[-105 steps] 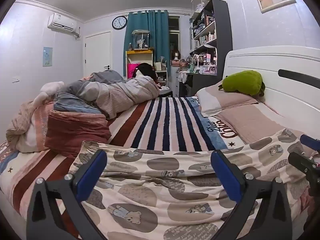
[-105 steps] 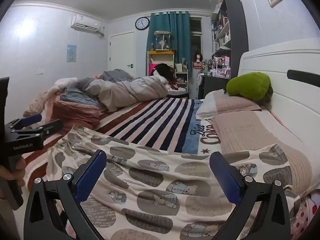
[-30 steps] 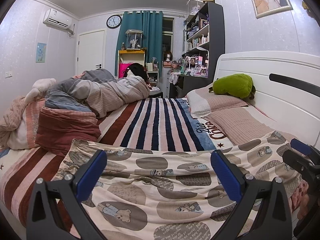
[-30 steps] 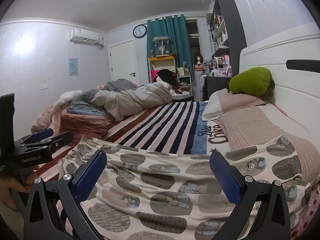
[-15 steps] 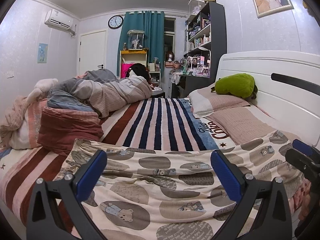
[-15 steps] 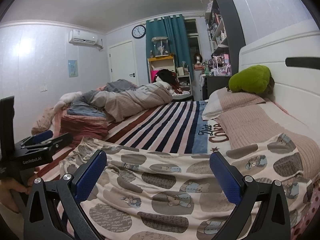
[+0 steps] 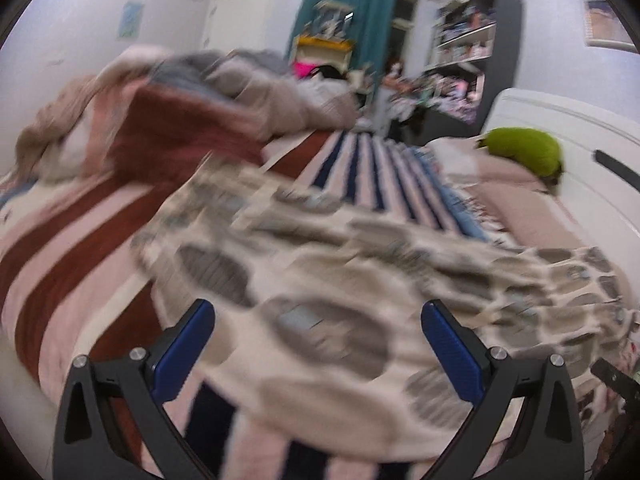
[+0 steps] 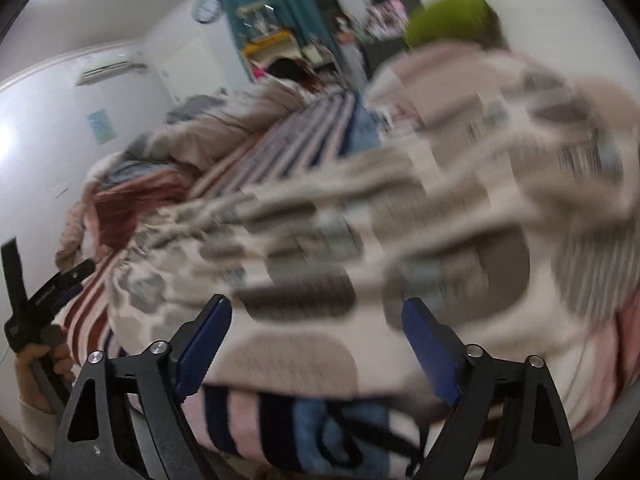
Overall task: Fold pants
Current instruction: 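Grasp the pants waistband with the left gripper while the right gripper grasps the hem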
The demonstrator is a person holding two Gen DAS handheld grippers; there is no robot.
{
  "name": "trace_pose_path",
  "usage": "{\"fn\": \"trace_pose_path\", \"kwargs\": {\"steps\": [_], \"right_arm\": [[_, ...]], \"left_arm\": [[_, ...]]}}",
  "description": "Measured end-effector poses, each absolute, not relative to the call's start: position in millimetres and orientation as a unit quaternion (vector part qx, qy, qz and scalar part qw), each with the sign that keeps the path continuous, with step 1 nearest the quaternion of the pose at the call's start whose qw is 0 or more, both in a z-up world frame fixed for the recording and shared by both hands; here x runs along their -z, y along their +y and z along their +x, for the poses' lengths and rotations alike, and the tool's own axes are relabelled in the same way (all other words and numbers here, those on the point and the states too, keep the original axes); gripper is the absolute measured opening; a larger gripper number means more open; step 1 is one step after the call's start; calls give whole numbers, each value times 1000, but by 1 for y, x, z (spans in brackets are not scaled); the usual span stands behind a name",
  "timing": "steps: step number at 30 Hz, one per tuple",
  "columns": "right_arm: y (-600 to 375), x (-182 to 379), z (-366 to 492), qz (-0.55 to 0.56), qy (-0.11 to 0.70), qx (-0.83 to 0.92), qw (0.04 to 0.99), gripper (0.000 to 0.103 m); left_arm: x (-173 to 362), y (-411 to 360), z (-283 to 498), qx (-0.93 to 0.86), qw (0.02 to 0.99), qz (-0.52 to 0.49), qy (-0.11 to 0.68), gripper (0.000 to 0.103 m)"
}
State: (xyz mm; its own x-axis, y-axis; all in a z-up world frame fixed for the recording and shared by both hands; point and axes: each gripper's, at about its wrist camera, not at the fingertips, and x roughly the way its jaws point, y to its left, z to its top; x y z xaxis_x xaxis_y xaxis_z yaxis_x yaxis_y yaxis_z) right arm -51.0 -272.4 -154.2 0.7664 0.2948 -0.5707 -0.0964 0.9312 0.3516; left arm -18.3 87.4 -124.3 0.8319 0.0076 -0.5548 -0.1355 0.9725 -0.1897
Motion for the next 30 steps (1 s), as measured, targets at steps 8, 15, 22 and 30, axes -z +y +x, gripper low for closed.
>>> {"fn": "trace_pose_path", "kwargs": {"steps": [8, 15, 22, 30], "right_arm": [[-293, 193, -65, 185, 359, -58, 913, 71], [-303, 202, -77, 203, 370, -52, 905, 71], [-298, 198, -58, 201, 344, -42, 916, 68], [-303, 197, -48, 200, 339, 5, 919, 15]], "left_arm": [[169, 117, -24, -56, 931, -154, 326, 102], [179, 115, -15, -23, 921, -182, 343, 93], [185, 116, 2, -16, 916, -210, 342, 80], [186, 123, 3, -49, 914, -193, 353, 52]]}}
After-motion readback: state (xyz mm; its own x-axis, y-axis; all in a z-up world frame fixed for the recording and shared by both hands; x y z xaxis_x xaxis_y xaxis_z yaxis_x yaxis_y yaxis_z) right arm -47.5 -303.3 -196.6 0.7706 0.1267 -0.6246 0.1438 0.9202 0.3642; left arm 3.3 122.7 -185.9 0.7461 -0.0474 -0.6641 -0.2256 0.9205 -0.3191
